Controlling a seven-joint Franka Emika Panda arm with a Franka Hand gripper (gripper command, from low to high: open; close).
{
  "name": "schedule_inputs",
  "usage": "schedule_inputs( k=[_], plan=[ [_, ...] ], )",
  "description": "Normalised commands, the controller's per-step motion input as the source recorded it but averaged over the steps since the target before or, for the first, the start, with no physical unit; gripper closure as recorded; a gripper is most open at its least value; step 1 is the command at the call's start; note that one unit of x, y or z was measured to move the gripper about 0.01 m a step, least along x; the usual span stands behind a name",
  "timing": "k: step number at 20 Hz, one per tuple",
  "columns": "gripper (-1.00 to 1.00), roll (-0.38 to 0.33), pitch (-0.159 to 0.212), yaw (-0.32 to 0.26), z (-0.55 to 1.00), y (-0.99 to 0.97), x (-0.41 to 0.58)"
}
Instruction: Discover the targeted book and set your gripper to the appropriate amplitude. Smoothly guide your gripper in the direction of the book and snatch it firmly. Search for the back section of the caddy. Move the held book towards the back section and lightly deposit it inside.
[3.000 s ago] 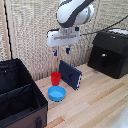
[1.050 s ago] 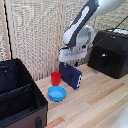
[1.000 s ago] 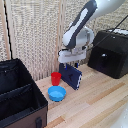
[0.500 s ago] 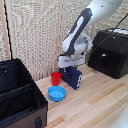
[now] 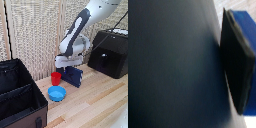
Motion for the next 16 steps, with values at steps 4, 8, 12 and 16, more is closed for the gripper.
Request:
schedule_inputs(
  k=[4,8,12,16],
  plan=[
    [1.00,-0.232,0.020,-0.152,0.51,0.28,-0.176],
    [1.00,-0.284,0.045,-0.070,0.47,0.17,-0.204],
    [1.00,-0.150,0.092,0.004,0.73,-0.01,-0.159],
    [1.00,-0.028,0.104,0.020,0.96,-0.01,0.039]
  ],
)
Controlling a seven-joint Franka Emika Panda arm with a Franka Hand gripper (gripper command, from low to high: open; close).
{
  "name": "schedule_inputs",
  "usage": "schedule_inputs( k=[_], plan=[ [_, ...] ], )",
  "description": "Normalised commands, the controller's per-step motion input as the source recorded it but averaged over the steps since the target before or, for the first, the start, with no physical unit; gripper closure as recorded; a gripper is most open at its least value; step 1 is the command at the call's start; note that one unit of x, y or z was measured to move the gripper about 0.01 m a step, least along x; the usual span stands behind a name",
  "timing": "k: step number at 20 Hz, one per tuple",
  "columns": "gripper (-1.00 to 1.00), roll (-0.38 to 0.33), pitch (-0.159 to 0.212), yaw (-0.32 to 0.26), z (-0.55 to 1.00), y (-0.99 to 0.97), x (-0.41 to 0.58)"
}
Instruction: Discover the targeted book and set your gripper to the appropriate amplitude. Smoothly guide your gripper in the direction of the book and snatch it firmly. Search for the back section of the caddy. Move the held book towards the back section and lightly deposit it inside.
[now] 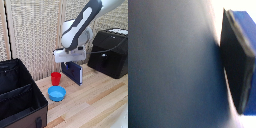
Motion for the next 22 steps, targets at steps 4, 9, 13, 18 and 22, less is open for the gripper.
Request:
schedule_inputs(
  k=[4,9,13,18,22],
  plan=[
    [1.00,0.000,0.050,0.020,1.00,0.02,0.191],
    [1.00,0.065,0.015,0.019,0.92,0.20,0.463],
    [1.00,0.040,-0.005,-0.044,0.82,0.43,0.564],
    [1.00,-0.034,-0.028,-0.250,0.80,0.25,0.162],
    [1.00,-0.011,-0.038,-0.355,0.67,0.01,-0.011]
  ],
)
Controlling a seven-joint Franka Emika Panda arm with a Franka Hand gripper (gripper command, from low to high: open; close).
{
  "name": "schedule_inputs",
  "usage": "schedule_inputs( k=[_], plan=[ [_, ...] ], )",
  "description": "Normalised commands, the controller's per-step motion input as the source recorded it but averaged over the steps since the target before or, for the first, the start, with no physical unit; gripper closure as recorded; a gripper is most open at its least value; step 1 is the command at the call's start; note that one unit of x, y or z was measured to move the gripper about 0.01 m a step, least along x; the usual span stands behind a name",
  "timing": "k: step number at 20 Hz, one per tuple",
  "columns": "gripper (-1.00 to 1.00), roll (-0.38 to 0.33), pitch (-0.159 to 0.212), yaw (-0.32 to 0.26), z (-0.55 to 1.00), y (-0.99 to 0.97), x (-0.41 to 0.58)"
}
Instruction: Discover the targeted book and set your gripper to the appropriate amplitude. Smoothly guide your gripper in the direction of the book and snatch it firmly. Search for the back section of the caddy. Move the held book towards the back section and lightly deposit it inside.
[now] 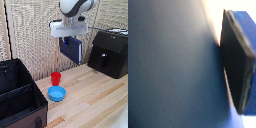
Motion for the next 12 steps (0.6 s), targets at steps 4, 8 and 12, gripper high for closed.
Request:
schedule_inputs(
  k=[4,8,12],
  plan=[
    [1.00,0.000,-0.049,-0.351,0.65,0.01,-0.019],
    [1.00,0.000,-0.074,-0.343,0.59,0.08,-0.015],
    [1.00,0.062,-0.107,-0.282,0.47,0.24,0.000]
  ],
)
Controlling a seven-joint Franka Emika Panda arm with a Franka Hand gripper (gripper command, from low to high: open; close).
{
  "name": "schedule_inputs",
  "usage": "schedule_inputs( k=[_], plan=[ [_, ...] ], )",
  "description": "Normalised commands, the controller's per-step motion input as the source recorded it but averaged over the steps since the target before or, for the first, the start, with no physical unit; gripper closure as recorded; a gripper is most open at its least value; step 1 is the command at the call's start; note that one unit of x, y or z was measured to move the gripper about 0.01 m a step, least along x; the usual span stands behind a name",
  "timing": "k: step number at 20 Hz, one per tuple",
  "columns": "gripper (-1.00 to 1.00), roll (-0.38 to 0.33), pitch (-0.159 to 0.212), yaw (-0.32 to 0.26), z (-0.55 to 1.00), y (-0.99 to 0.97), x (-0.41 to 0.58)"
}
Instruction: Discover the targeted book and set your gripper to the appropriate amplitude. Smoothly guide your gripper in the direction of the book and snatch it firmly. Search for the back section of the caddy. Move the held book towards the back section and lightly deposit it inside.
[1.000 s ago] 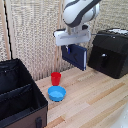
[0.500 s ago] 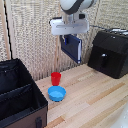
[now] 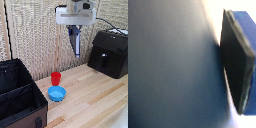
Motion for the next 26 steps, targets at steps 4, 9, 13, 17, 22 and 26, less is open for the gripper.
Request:
schedule_inputs(
  k=[4,9,13,17,22,26],
  plan=[
    [1.00,0.090,-0.071,-0.191,0.48,0.51,0.035],
    [1.00,0.098,-0.163,-0.149,0.49,0.67,0.000],
    [1.00,0.109,-0.181,-0.141,0.49,0.68,0.000],
    [1.00,0.109,-0.161,-0.122,0.45,0.72,0.009],
    [1.00,0.022,-0.099,-0.078,0.11,0.88,0.169],
    [1.00,-0.002,-0.102,-0.074,0.00,0.93,0.219]
  ],
)
